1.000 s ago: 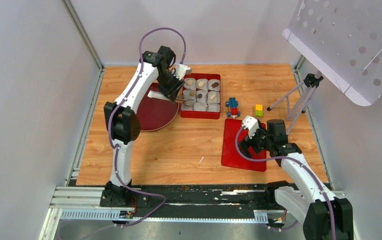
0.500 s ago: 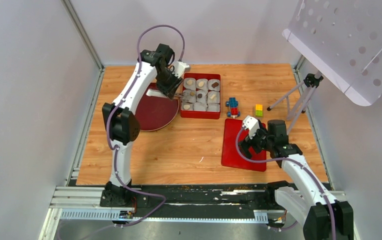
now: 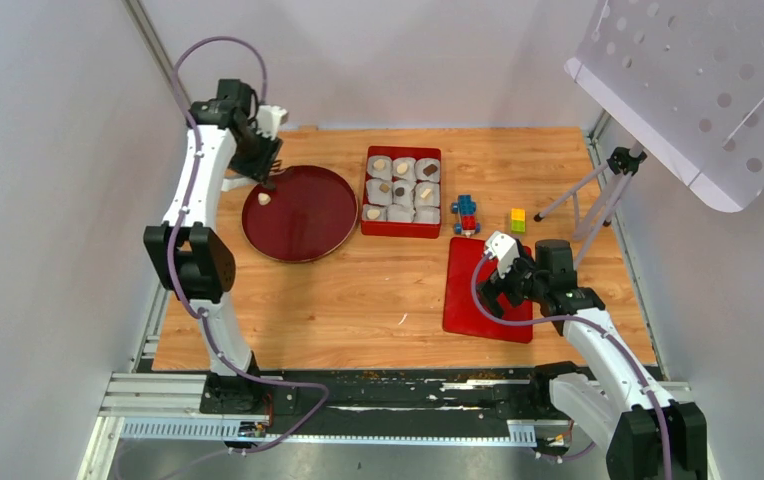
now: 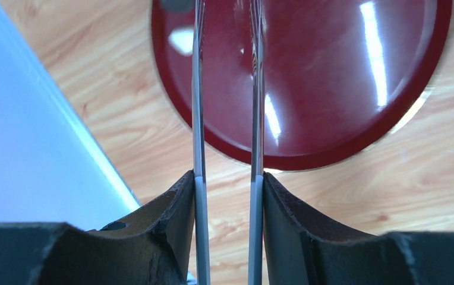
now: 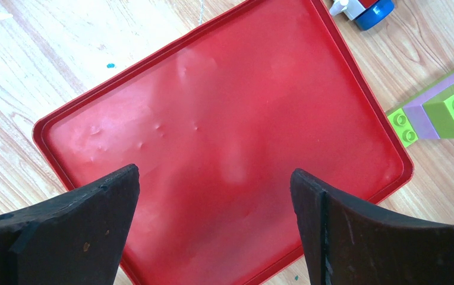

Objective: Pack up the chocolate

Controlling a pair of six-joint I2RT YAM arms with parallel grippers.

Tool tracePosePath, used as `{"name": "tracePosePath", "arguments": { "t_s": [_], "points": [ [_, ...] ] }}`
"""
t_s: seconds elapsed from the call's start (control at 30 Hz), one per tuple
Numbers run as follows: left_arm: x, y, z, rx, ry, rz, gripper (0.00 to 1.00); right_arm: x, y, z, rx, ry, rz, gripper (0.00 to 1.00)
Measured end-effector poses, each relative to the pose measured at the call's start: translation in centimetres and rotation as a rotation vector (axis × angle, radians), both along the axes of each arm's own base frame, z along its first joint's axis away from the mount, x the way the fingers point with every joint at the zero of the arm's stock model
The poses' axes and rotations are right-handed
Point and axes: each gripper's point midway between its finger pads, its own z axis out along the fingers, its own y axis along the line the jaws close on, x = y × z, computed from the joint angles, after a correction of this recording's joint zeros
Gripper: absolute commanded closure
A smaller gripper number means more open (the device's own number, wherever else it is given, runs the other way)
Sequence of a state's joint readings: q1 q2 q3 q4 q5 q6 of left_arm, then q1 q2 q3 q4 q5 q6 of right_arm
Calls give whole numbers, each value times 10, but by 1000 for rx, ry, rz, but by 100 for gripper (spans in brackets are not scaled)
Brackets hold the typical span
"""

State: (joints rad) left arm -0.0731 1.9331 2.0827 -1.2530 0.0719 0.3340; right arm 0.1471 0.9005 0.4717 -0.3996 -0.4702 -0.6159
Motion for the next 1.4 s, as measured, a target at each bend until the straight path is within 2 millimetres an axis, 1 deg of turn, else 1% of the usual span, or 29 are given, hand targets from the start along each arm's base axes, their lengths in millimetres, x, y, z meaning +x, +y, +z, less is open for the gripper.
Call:
{"name": "tracePosePath", "arguments": {
  "t_s": [0.07, 0.13, 0.2, 0.27, 0.37, 0.47, 0.63, 0.77, 0.97, 1.2, 1.4],
  "points": [
    [-1, 26, -11, 21, 23, 66, 51, 0, 0, 0, 0, 0, 0, 2],
    [-4, 46, -20, 40, 47, 118, 50, 0, 0, 0, 0, 2, 0, 2],
    [-5, 57, -24, 49, 57, 152, 48, 0, 0, -1, -1, 4, 0, 2],
    [-4, 64, -24, 63, 51, 171, 48, 0, 0, -2, -1, 7, 0, 2],
    [0, 67, -24, 73, 39, 182, 47, 0, 0, -2, -1, 9, 0, 2],
    [3, 67, -31, 72, 51, 185, 47, 0, 0, -2, -1, 10, 0, 2],
    [6, 67, -54, 76, 108, 190, 47, 0, 0, -3, -2, 13, 0, 2],
    [7, 68, -65, 80, 135, 193, 47, -1, 0, -4, -3, 18, -1, 2],
    [9, 68, -71, 79, 147, 196, 46, -2, 0, -7, -5, 34, -1, 2],
    [11, 69, -83, 81, 175, 199, 48, -2, -1, -8, -6, 38, -4, 2],
    [8, 71, -84, 87, 189, 203, 48, -2, -2, -8, -6, 38, -7, 2]
  ]
}}
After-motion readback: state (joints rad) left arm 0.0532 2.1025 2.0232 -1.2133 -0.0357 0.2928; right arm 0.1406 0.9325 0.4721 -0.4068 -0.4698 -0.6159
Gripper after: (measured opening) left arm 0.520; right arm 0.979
